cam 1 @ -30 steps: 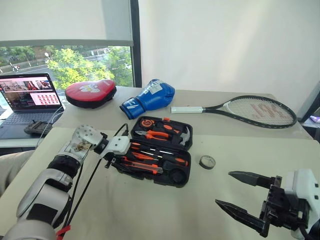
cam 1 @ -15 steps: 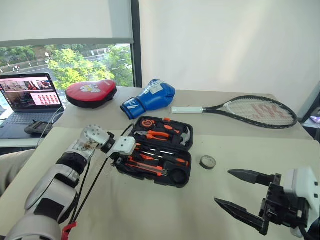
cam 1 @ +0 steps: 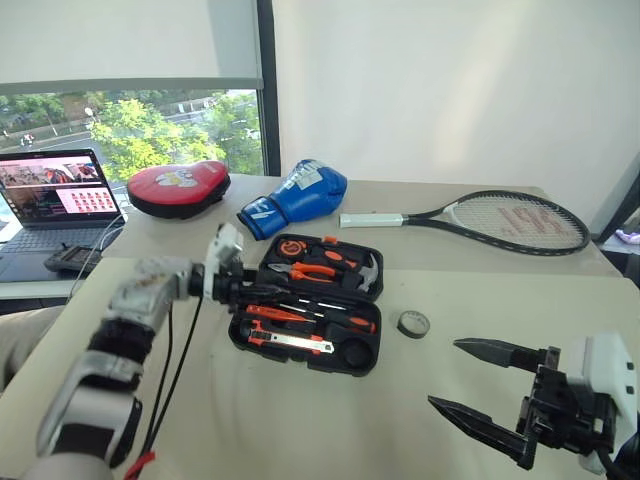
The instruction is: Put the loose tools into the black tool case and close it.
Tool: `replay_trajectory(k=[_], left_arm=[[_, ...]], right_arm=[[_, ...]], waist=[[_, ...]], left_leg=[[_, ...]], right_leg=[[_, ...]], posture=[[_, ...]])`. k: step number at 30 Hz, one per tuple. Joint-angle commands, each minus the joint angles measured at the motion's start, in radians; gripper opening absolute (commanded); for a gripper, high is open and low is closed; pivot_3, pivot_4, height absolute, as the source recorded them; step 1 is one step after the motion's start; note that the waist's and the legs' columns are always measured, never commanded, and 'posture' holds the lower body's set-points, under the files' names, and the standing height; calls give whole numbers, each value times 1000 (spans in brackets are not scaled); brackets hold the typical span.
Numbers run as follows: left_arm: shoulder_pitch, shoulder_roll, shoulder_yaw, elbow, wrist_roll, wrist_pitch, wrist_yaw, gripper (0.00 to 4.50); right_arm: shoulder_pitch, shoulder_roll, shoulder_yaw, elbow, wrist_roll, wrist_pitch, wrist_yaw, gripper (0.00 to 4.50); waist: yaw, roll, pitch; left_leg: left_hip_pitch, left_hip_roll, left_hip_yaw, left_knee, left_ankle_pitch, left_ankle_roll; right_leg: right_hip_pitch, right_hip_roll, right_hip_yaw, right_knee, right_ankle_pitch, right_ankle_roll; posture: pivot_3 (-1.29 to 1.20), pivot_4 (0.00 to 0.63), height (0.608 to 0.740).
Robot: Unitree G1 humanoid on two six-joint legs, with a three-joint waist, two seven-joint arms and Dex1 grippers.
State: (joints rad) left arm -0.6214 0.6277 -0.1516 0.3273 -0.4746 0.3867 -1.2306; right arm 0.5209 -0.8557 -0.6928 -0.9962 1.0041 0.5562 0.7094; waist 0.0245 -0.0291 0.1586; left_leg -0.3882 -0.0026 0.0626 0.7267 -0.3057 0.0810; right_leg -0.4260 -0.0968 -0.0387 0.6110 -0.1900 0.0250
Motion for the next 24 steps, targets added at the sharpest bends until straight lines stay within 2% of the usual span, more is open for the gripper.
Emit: replay_trajectory(k=[1,4,10,15,20,23,24], left_arm=[[110,-33,83,-199,13,24,189,84],[190,-64,93,-248,65,49,327,37],[301,-36,-27,-243,246,-33,372,37],[289,-25,-119,-148,398,-224,363,37],[270,-7,-164,-17,531,-549,365,37],[309,-55,-66,-46,375,-508,330,37],[310,-77,-20,-80,288,-439,318,37]], right_arm=[[-5,-4,-12,-6,3,-12,4,4500],[-5,-9,-18,-3,5,-11,8,4500],[-10,-26,-24,-4,19,-2,10,4500],[-63,-74,51,22,-1,20,-1,4500],[-147,-109,138,59,-24,42,-21,4500],[-184,-114,162,72,-35,45,-23,4500],[-193,-115,169,75,-36,48,-24,4500]], waist=[[0,0,0],[7,0,0],[13,5,-3],[12,16,-17],[14,20,-25],[13,23,-29],[9,25,-30]], left_leg=[[0,0,0,0,0,0],[0,0,-3,0,0,-2],[5,0,-2,-1,1,-3],[13,-1,4,-9,1,-3],[17,0,5,-13,1,-3],[17,0,5,-14,1,-3],[17,0,5,-14,1,-3]], right_leg=[[0,-1,0,0,0,0],[0,-8,0,0,1,-1],[4,-9,0,0,1,-3],[5,-8,0,-1,-1,-7],[6,-8,1,-1,-4,-12],[6,-8,1,-1,-5,-12],[6,-8,1,-1,-5,-11]], posture=[[0,150,740],[0,150,740],[0,150,740],[0,150,740],[0,150,740],[0,150,740],[0,150,740]])
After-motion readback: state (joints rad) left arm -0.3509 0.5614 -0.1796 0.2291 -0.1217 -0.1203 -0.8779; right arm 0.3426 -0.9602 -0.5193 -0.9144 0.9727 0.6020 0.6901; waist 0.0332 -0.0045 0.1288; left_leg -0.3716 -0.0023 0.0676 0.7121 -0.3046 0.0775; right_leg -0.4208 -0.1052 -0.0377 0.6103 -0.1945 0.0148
